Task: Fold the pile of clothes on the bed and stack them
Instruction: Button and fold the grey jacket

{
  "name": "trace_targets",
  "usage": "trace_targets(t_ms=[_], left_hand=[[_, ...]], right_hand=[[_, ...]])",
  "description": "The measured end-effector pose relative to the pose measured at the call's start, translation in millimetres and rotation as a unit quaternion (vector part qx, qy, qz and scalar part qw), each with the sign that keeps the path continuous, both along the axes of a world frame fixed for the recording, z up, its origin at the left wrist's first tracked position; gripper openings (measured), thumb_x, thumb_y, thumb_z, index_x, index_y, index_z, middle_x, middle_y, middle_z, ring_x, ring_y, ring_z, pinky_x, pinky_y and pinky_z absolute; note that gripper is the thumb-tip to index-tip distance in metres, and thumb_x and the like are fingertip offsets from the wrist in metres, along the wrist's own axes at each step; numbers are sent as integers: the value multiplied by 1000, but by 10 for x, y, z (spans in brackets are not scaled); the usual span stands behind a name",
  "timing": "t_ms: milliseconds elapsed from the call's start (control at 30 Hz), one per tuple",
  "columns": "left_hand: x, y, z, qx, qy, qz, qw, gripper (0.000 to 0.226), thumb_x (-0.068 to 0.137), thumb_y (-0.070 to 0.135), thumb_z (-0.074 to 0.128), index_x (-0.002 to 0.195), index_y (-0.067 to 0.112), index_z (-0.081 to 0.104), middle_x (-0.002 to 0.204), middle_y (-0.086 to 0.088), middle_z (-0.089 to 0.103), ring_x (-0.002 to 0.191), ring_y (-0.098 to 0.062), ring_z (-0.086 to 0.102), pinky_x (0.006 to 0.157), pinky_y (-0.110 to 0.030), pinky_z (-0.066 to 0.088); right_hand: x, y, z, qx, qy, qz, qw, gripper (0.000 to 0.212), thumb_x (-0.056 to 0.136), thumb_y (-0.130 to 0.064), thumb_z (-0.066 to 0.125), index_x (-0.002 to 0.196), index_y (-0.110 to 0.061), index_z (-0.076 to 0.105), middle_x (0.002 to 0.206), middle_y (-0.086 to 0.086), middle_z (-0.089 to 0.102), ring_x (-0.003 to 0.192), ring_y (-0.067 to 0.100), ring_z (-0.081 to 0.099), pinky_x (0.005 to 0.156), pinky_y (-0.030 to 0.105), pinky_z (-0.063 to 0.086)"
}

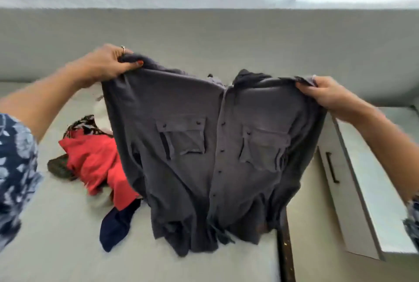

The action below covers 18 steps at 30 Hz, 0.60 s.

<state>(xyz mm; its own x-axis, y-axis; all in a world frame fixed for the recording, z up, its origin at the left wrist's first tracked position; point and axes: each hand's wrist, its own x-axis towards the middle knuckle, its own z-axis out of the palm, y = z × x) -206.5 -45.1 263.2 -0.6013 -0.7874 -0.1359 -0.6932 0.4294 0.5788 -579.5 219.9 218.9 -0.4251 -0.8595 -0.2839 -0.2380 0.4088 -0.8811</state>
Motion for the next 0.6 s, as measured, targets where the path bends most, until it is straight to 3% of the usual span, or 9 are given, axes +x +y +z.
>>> trace_targets(t_ms=[67, 167, 200, 267, 333, 433, 500, 533, 600], left_hand=[[-6, 63, 507, -32, 1, -10, 999, 20, 90, 28, 63, 109, 23, 66, 89, -5, 66, 68, -5, 55, 51, -1, 41], [38, 201, 1075, -101, -7, -30, 994, 26, 81, 31, 72, 103, 18, 69, 86, -9, 65, 66, -3, 55, 54, -8, 40], [56, 298, 1260, -125, -22, -51, 991, 35, 75, 35, 78, 104, 19, 68, 87, -9, 64, 73, -8, 56, 59, -15, 40], [69, 448, 1484, -133, -66, -98, 984, 62, 55, 51, 82, 111, 33, 63, 91, -5, 62, 87, -20, 57, 72, -27, 38], [77, 541, 1597, -139, -140, -157, 968, 82, 41, 67, 75, 117, 46, 55, 89, 0, 61, 86, -21, 54, 77, -29, 38], [132, 641, 1624, -186, -238, -261, 917, 96, 38, 87, 64, 125, 49, 51, 92, 5, 65, 84, -17, 55, 76, -29, 40], [195, 724, 1610, -225, -392, -315, 834, 99, 43, 97, 39, 126, 44, 50, 106, 12, 63, 95, -12, 58, 79, -24, 42], [243, 796, 1600, -239, -450, -317, 800, 89, 52, 92, 33, 121, 39, 53, 109, 13, 62, 100, -12, 59, 80, -24, 42], [271, 853, 1598, -226, -433, -285, 825, 73, 67, 78, 29, 112, 30, 60, 111, 7, 64, 104, -17, 60, 84, -28, 44]], right_hand=[[-52, 76, 530, -21, 74, 6, 997, 18, 96, -21, 56, 79, -18, 62, 59, -17, 64, 54, -7, 55, 53, 10, 44], [-151, 221, 1136, -35, 188, 27, 981, 17, 95, -15, 58, 78, -18, 61, 61, -8, 57, 48, -6, 51, 44, 4, 36], [-192, 286, 1299, -40, 217, 38, 975, 8, 94, -15, 58, 88, -19, 61, 67, -4, 55, 54, -3, 52, 44, 5, 38], [-243, 348, 1540, -24, 271, 68, 960, 21, 95, -14, 58, 108, -31, 57, 79, -2, 54, 69, 8, 52, 50, 14, 43], [-207, 399, 1713, 8, 283, 99, 954, 28, 97, -13, 52, 113, -36, 55, 94, 0, 57, 79, 12, 52, 59, 23, 42], [-177, 447, 1789, -12, 290, 132, 948, 29, 100, -14, 46, 110, -36, 62, 113, 0, 62, 100, 18, 55, 77, 26, 43], [-87, 516, 1815, -20, 346, 160, 924, 16, 95, -41, 51, 103, -38, 65, 106, -7, 66, 102, 15, 58, 83, 25, 39], [-4, 536, 1842, 3, 376, 191, 907, 36, 84, -65, 50, 100, -38, 67, 98, -11, 67, 94, 12, 60, 79, 25, 39], [112, 545, 1841, 74, 457, 302, 833, 72, 61, -90, 46, 103, -36, 68, 85, -18, 65, 77, 7, 58, 68, 24, 39]])
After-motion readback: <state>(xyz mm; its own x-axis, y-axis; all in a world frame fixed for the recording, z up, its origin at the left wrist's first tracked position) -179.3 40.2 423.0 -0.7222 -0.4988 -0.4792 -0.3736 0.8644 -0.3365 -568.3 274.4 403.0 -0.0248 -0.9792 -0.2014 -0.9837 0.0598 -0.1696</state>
